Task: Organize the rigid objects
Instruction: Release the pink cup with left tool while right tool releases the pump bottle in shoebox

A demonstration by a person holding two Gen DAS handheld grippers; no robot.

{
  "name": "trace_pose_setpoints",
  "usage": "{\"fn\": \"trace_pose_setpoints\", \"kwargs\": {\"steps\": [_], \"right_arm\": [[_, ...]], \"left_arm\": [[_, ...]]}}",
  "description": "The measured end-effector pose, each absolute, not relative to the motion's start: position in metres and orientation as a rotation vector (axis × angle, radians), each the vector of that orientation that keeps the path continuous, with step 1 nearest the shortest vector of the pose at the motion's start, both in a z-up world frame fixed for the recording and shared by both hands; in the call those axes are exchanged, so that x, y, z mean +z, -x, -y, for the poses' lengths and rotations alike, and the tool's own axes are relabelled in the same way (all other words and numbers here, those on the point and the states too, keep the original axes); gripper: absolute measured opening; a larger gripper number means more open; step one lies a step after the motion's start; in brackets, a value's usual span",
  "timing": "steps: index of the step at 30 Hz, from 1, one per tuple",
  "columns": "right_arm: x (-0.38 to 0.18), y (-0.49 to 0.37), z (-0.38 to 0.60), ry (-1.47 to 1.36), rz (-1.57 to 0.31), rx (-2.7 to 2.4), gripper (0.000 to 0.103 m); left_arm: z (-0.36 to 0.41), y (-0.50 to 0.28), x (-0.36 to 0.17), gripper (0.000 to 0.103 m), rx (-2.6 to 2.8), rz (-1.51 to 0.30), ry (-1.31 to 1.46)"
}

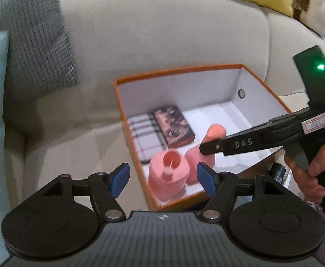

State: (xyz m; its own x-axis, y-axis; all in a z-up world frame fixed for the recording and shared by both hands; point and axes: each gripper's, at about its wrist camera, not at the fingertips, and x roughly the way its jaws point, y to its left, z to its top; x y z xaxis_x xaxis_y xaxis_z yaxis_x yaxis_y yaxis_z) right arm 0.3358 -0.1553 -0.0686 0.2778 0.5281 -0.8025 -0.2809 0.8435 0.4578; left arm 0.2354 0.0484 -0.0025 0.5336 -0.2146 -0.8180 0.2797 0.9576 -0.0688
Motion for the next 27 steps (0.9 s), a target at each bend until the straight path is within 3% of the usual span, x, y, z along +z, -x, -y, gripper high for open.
{"fn": "trace_pose_setpoints", "kwargs": {"steps": [6,10,27], "right_arm": [[-0.068,-0.333,0.144,-0.274,-1.17,0.545,0.028],[-0.069,-0.334,0.137,-0.235,-1.165,0.536,0.028],[-0.066,-0.329,0.126,-0.033,-1.252,0.706,0.032]], "left_arm": [[-0.053,-0.245,-0.016,0.074,-0.284,-1.008,-0.022],[-0.054,-0.248,-0.019,0.061,-0.288,-1.01,-0.017],[-0.056,-0.259,-0.026,0.055,-0.301,-1.041,-0.029]]}}
